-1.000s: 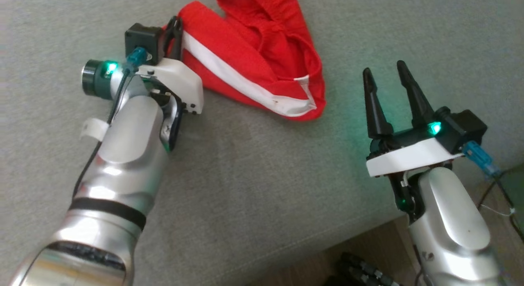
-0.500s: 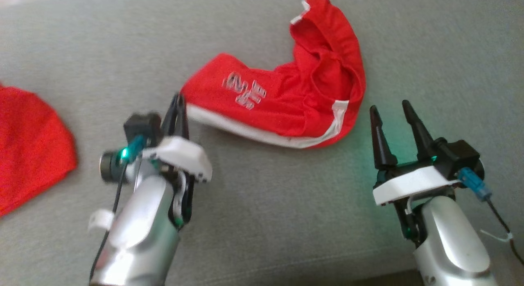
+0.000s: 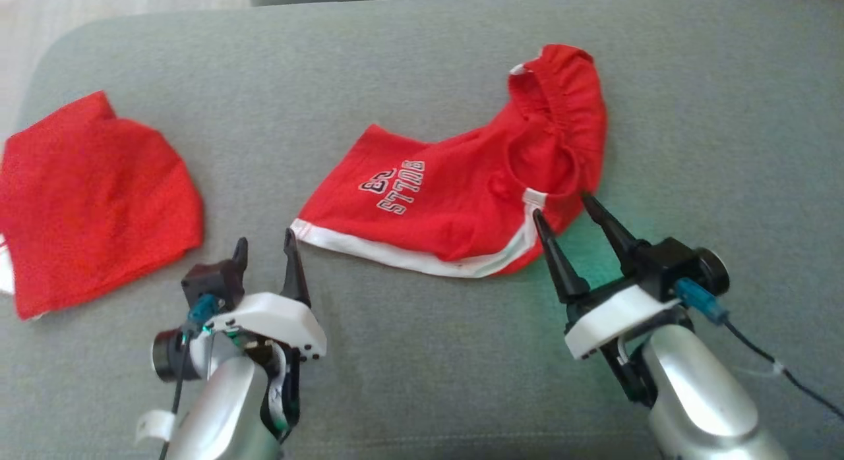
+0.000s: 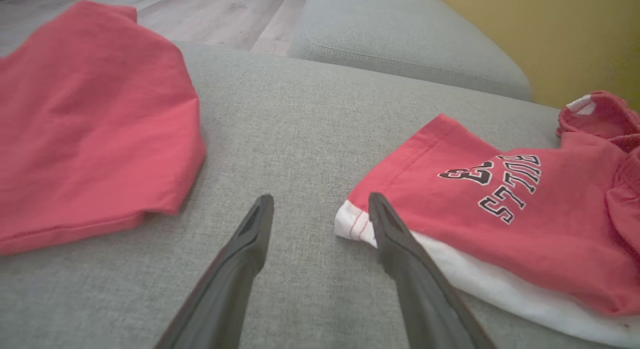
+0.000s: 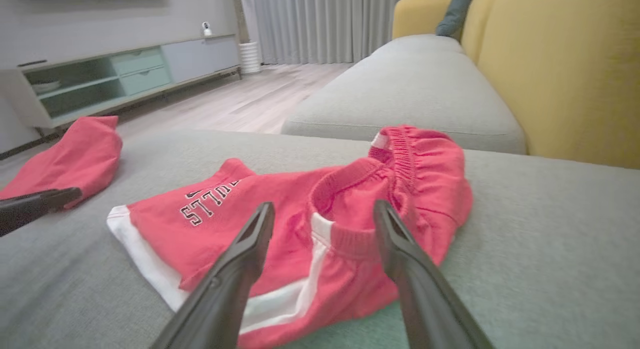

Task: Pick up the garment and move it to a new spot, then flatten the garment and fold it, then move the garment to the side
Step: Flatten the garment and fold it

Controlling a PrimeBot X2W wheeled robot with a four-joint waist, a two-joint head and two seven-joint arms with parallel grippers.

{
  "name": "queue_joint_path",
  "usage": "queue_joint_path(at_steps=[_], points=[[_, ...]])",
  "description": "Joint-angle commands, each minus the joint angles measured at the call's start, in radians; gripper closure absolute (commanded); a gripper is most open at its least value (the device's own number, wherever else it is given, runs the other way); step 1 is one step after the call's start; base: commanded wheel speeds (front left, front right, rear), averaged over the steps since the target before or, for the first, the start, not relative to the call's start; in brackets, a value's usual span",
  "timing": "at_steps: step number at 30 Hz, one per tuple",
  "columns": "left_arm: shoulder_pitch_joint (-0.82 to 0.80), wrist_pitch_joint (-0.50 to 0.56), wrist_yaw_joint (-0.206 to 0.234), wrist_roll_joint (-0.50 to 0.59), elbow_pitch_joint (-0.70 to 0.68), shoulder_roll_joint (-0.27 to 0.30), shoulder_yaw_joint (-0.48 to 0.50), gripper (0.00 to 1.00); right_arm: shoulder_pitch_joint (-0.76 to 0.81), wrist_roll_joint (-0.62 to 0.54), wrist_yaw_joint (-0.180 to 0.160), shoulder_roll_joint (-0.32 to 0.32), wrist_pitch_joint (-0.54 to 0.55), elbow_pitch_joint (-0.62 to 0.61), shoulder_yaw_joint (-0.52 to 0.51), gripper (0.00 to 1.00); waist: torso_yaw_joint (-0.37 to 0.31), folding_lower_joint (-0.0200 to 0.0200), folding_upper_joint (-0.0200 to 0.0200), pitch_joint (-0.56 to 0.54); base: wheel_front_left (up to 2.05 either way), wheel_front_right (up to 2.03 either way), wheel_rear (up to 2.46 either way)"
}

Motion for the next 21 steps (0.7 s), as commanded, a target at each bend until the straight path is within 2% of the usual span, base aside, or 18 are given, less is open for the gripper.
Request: queue_joint_path(at_steps=[1,7,14,15,16,17,18,21], points=[[-0.004,-0.005,0.005,-0.008,-0.046,0.015,0.017,0.00,-0.064,0.000,0.007,-0.021,-0.006,-0.008,0.055,0.00,0.029,0.0001,0.0000,-0.003,0.00,0.00,0.00],[0.029,-0.005,0.004,-0.020,-0.071,0.015,-0.020,0.00,-0.170,0.014,0.007,-0.070,0.010,0.126,0.139,0.00,0.080,0.0001,0.0000,-0.008,0.00,0.00,0.00],[0.044,-0.005,0.008,-0.018,-0.087,0.015,-0.052,0.00,-0.247,0.056,0.007,-0.103,0.134,0.307,0.198,0.01,0.113,0.0001,0.0000,-0.012,0.00,0.00,0.00],[0.045,-0.005,0.008,-0.019,-0.089,0.015,-0.055,0.00,-0.246,0.077,0.007,-0.102,0.138,0.316,0.207,0.25,0.114,0.0001,0.0000,-0.012,0.00,0.00,0.00],[0.045,-0.005,0.008,-0.019,-0.089,0.015,-0.055,0.00,-0.246,0.077,0.007,-0.102,0.138,0.316,0.207,0.25,0.114,0.0001,0.0000,-0.012,0.00,0.00,0.00],[0.046,-0.005,0.008,-0.019,-0.089,0.015,-0.058,0.00,-0.245,0.093,0.007,-0.106,0.144,0.324,0.221,0.71,0.114,0.0001,0.0000,-0.011,0.00,0.00,0.00],[0.048,-0.005,0.007,-0.019,-0.086,0.015,-0.060,0.00,-0.244,0.106,0.007,-0.113,0.149,0.331,0.234,1.00,0.113,0.0001,0.0000,-0.011,0.00,0.00,0.00],[0.051,-0.005,0.008,-0.018,-0.084,0.015,-0.061,0.00,-0.244,0.153,0.007,-0.124,0.132,0.343,0.236,1.00,0.104,0.0001,0.0000,-0.012,0.00,0.00,0.00]])
